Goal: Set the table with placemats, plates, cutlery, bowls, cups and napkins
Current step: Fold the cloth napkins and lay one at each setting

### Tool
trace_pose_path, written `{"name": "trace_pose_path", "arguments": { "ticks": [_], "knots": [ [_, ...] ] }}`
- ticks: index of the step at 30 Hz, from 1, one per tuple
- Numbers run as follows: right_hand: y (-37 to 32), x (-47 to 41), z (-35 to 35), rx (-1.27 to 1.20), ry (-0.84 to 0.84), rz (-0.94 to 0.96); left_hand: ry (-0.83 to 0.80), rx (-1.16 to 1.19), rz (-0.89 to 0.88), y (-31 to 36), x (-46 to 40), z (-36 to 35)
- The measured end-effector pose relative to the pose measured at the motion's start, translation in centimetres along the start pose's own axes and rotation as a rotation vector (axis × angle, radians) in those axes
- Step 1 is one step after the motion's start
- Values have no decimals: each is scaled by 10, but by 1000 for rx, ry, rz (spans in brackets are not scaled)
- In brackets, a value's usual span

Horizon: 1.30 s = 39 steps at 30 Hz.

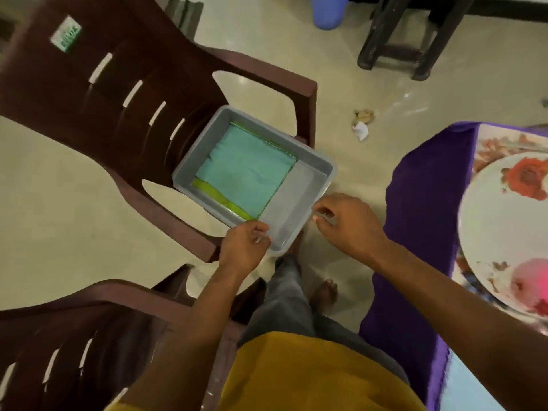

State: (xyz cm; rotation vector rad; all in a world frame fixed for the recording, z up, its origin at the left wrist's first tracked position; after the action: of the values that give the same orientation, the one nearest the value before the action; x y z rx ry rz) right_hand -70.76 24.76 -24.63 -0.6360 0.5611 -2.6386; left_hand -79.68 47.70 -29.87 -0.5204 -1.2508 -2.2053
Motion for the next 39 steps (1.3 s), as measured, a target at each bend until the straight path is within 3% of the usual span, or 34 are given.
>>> {"name": "trace_pose_path", "arguments": {
  "ticks": [3, 9, 16, 27, 36, 39],
  "knots": [
    [2, -47, -18, 18, -70, 8, -8, 76, 88, -10, -43, -4],
    [17, -132, -81, 24, -205, 46, -52, 0, 193, -43, -128, -19],
    [18, -223, -149, 99, -279, 99, 83, -34, 238, -73, -219, -21],
    [20, -326, -206, 437, -226, 112, 271, -228, 201, -114, -287, -27],
    [14, -328, -226, 431, -206, 60, 381, -134, 129, -127, -299, -23],
    [13, -328, -227, 414, -180, 46, 413, -143, 30, -120, -306, -20]
  ]
}}
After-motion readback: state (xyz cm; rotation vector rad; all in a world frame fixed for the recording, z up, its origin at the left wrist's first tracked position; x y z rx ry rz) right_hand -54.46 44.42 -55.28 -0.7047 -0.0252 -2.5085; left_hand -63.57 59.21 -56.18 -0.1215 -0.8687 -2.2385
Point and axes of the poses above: each hand's wrist, its own x-axis away from the middle knuckle, its own z-axis out of the back of the hand, y = z × x, the point moved 2 cm from there along -x, towards the middle knuckle, and after that the axes turned 8 degrees about x, right-handed, at the moved point
